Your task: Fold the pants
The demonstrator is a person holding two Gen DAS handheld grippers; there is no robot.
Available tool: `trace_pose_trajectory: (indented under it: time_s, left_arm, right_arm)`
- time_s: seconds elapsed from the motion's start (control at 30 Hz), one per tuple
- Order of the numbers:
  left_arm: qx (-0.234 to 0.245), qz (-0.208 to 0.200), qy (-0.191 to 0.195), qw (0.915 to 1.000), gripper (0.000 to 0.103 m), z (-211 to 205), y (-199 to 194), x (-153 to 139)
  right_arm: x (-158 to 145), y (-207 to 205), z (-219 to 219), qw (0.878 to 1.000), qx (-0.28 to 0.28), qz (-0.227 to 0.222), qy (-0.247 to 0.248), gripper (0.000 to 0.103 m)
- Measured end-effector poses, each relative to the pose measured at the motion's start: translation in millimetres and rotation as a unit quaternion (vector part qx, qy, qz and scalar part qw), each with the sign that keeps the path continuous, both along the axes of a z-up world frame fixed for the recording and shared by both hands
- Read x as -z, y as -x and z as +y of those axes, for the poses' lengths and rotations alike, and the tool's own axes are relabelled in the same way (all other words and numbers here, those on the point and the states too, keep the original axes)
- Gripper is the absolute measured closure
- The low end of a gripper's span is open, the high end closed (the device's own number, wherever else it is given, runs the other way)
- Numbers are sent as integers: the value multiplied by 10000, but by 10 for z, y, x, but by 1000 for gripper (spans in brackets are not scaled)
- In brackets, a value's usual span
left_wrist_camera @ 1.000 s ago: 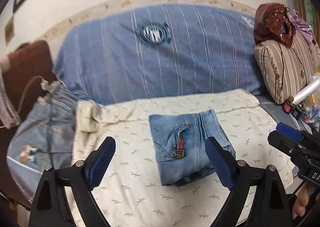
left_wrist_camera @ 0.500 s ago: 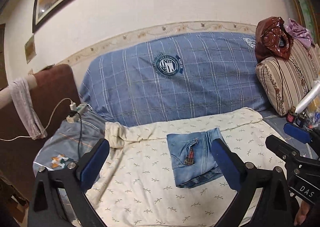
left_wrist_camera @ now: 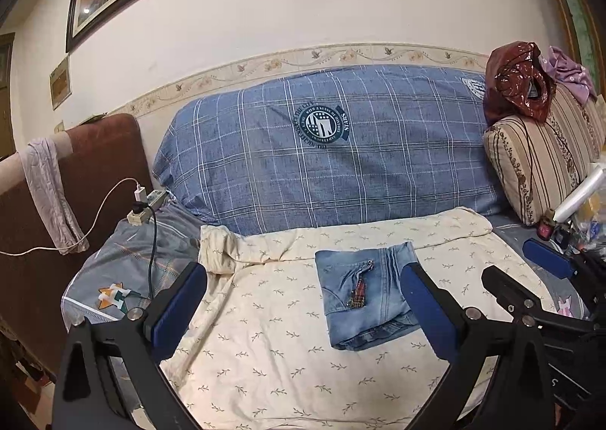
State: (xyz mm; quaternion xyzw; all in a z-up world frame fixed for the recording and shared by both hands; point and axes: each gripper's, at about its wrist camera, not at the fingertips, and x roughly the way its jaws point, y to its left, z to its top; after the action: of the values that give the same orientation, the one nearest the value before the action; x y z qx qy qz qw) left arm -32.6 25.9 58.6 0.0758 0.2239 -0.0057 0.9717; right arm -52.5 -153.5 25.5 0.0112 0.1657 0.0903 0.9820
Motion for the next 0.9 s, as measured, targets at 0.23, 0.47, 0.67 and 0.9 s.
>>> trace_pose_trajectory:
  time_s: [0.23, 0.47, 0.67, 0.9]
  left_arm:
    - [-47, 2, 107, 9999, 1, 58, -22, 20]
    - [-35, 0, 109, 9999, 1, 81, -18, 24]
    - [-74, -41, 125, 9999, 1, 94, -2, 24]
    - [-96, -15, 199, 9998, 1, 131, -13, 35]
  right_arm:
    - [71, -78, 57, 9999, -59, 109, 48, 38]
    - [116, -116, 102, 9998, -117, 156, 79, 38]
    - [149, -128, 143, 9996, -148, 190, 121, 38]
    - [178, -131, 157, 9996, -160, 196, 143, 38]
